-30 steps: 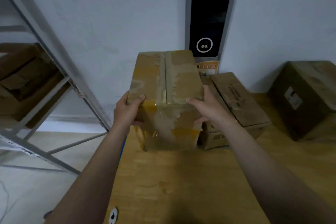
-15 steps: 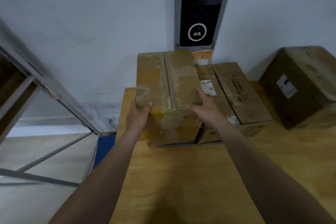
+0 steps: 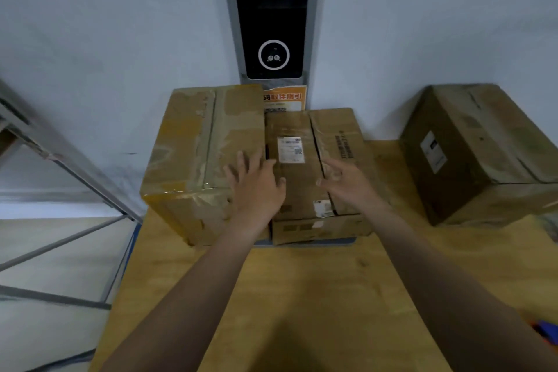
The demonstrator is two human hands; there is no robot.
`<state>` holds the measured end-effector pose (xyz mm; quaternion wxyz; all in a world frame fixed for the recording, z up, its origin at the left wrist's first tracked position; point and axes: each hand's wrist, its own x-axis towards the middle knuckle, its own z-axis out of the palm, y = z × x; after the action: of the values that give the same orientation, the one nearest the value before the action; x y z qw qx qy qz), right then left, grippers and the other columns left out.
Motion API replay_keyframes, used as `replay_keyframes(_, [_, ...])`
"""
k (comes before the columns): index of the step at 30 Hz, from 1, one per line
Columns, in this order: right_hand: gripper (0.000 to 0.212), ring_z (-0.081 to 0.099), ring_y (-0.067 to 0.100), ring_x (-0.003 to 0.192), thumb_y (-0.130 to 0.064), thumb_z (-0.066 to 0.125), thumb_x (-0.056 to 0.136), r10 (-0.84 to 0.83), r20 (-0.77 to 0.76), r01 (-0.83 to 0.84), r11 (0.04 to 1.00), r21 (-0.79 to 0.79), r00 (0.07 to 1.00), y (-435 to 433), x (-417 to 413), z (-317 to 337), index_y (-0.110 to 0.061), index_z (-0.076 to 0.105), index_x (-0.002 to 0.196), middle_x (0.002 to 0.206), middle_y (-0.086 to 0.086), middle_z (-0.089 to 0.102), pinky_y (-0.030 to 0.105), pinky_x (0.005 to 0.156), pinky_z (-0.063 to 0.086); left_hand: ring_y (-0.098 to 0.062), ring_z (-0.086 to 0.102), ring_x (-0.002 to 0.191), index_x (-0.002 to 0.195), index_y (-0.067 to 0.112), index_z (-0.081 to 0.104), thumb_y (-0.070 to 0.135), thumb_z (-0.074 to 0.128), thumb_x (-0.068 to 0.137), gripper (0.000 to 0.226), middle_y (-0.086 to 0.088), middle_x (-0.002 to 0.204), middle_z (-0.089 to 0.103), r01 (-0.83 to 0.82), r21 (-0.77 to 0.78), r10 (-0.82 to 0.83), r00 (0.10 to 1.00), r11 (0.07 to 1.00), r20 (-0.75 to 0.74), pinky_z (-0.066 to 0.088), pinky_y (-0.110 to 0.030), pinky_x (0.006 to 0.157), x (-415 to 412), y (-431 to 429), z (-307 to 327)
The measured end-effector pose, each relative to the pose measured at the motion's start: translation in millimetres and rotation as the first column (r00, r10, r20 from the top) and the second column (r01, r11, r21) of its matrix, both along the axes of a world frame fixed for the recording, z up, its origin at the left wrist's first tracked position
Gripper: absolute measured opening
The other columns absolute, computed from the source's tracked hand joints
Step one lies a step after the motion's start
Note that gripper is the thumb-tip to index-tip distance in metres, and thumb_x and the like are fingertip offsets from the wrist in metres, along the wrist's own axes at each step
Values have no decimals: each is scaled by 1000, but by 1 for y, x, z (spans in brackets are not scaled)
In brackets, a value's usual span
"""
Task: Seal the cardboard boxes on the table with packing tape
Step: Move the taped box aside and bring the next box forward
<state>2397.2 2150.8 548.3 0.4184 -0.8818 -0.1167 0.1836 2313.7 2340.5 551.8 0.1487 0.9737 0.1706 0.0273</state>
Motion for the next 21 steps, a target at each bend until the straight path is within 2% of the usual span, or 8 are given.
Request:
replay_keyframes(4, [55, 54, 19, 128, -23, 68, 91, 63, 53, -59, 996, -72, 997, -57, 25, -19, -41, 54, 141, 150, -9, 48, 29, 97, 49, -22, -3, 158, 145, 28, 54, 36, 53, 103, 43, 3, 167, 25, 182, -28, -182, 983, 983, -23, 1, -52, 128, 21, -54, -14])
replay_keyframes(6, [53, 43, 19, 137, -29, 69, 92, 101, 90, -84, 980, -178, 991, -79, 35, -27, -37, 53, 142, 150, -10, 45, 29, 105, 38, -21, -3, 158, 147, 28, 50, 33, 56, 102, 46, 1, 169, 21, 143, -128, -151, 987, 981, -56, 11, -51, 127, 29, -70, -27])
replay_keyframes(9, [63, 19, 25, 152, -48, 69, 88, 121, 34, -105, 947, -303, 992, -99, 48, -42, -40, 48, 146, 155, -6, 41, 51, 122, 13, -35, 1, 156, 153, 28, 38, 34, 57, 100, 57, -4, 170, 6, -101, -222, 51, 974, 970, -219, 24, -57, 122, 41, -76, -44])
replay_keyframes(13, [86, 36, 24, 146, -57, 75, 73, 116, -174, -147, 972, -181, 978, -112, 67, -76, -34, 44, 150, 148, -5, 52, 50, 115, 38, -44, 34, 141, 156, 27, 29, 43, 60, 94, 71, -18, 164, 17, -329, -273, 194, 885, 904, -423, 40, -54, 112, 54, -69, -61])
replay_keyframes(15, [101, 40, 21, 143, -63, 73, 64, 132, -225, -167, 976, -143, 965, -115, 70, -79, -34, 37, 154, 146, -10, 51, 44, 112, 42, -45, 34, 140, 156, 31, 29, 47, 63, 90, 76, -17, 159, 30, -352, -262, 216, 875, 899, -434, 39, -51, 110, 57, -73, -69])
replay_keyframes(17, [93, 34, 26, 144, -52, 74, 76, 116, -266, -165, 971, -172, 957, -118, 66, -70, -38, 29, 156, 149, -9, 38, 42, 109, 45, -45, 27, 142, 156, 33, 32, 48, 65, 87, 78, -16, 157, 34, -369, -250, 240, 872, 895, -427, 34, -44, 101, 58, -77, -75])
replay_keyframes(19, [81, 32, 33, 144, -44, 67, 90, 139, -247, -202, 947, -249, 959, -125, 62, -71, -38, 24, 158, 156, 1, 32, 41, 100, 48, -42, 24, 144, 149, 34, 46, 46, 67, 84, 69, -15, 155, 38, -386, -264, 260, 875, 884, -408, 24, -39, 91, 54, -82, -76])
replay_keyframes(21, [77, 29, 34, 146, -44, 60, 94, 188, -183, -239, 918, -316, 965, -135, 55, -74, -30, 23, 160, 158, 6, 35, 35, 95, 47, -37, 23, 145, 115, 41, 69, 45, 68, 84, 32, -8, 150, 48, -384, -316, 255, 889, 868, -380, 21, -41, 98, 49, -88, -73])
